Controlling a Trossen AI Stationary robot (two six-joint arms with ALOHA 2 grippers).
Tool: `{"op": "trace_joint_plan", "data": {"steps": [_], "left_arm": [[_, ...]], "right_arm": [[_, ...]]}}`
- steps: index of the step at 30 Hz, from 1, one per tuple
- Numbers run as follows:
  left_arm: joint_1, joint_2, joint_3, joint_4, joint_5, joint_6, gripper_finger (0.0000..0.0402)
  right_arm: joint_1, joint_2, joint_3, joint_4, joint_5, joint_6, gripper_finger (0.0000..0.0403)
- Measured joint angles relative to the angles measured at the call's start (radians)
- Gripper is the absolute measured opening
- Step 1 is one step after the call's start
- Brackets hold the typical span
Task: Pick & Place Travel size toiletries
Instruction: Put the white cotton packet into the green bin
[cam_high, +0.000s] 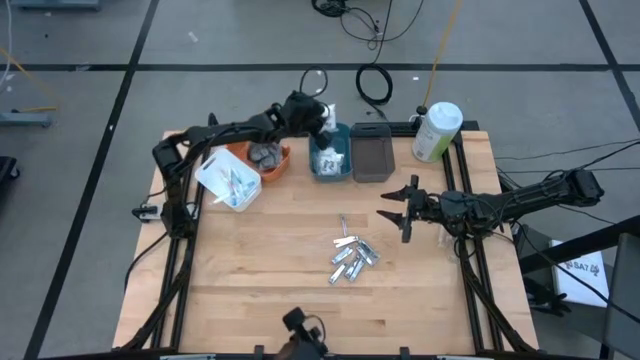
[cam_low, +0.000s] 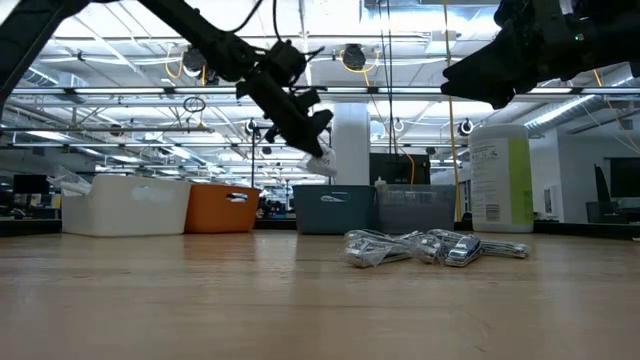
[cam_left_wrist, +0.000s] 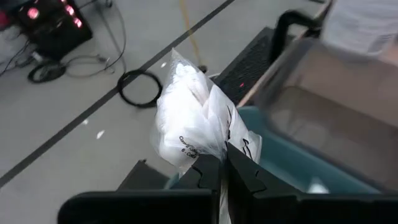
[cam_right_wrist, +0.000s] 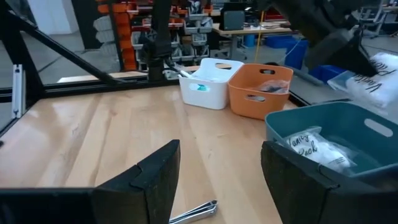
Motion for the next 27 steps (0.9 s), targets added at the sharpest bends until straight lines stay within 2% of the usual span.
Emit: {"op": "trace_joint_plan", "data": {"steps": [7, 11, 22, 27], "left_arm": [[0.022, 0.007, -0.005, -0.098, 0.045, -0.055, 0.0006], [-0.011, 0.005, -0.006, -0.1, 0.089, -0.019, 0.0002], [-0.061, 0.005, -0.006, -0.092, 0.077, 0.118, 0.0017], [-0.056, 0.005, -0.006, -0.097, 0.105, 0.094, 0.0052]], "right_arm": [[-0.001, 0.0, 0.0, 0.012, 0.05, -0.011, 0.0212], [-0.022, 0.0, 0.0, 0.015, 0.077, -0.024, 0.0212], [-0.057, 0.007, 0.0, 0.015, 0.071, 0.003, 0.0212], [-0.057, 0.01, 0.0, 0.014, 0.071, 0.003, 0.0212]]}}
